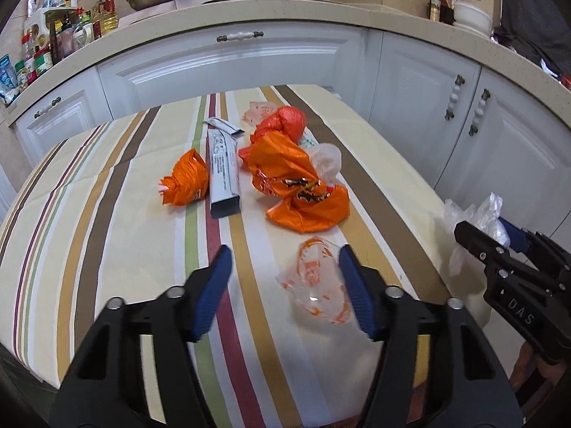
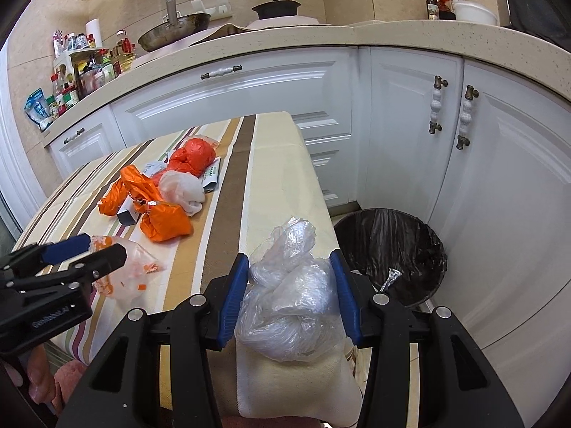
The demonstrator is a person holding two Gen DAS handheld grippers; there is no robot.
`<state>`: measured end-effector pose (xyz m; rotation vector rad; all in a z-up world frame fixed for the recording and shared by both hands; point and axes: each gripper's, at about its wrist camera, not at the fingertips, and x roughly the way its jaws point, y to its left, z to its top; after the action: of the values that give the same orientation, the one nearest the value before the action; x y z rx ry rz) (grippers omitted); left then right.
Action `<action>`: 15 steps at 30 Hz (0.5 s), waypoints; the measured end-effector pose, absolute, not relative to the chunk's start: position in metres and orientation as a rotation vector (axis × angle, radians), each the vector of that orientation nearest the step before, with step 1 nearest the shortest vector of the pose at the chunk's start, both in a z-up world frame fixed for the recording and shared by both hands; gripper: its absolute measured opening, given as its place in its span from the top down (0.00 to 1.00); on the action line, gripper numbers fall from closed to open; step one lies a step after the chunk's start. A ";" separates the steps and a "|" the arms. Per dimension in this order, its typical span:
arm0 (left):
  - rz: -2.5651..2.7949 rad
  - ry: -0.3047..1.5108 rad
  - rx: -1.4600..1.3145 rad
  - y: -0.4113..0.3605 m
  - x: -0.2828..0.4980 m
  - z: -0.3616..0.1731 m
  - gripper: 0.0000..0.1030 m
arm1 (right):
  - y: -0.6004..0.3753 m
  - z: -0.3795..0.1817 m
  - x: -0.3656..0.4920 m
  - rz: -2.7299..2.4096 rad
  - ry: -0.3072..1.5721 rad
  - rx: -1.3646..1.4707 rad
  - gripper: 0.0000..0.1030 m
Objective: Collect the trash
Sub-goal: 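Grasp the clear plastic bag with the right gripper while the left gripper grasps the orange-printed clear bag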
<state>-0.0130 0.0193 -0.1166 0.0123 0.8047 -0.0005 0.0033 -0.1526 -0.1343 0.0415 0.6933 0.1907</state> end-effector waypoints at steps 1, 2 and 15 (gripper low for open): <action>-0.009 0.814 0.012 0.020 -0.013 -0.118 0.58 | -0.153 -0.134 0.003 0.192 0.694 0.042 0.55; -0.017 0.822 0.011 0.019 -0.013 -0.120 0.62 | -0.153 -0.135 0.004 0.194 0.695 0.043 0.55; -0.057 0.753 0.059 0.009 -0.018 -0.104 0.92 | -0.152 -0.130 0.003 0.175 0.667 0.011 0.55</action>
<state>-0.0178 0.0087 -0.1044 0.0585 0.7528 -0.0572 0.0031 -0.1523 -0.1296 0.0106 0.6670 0.1749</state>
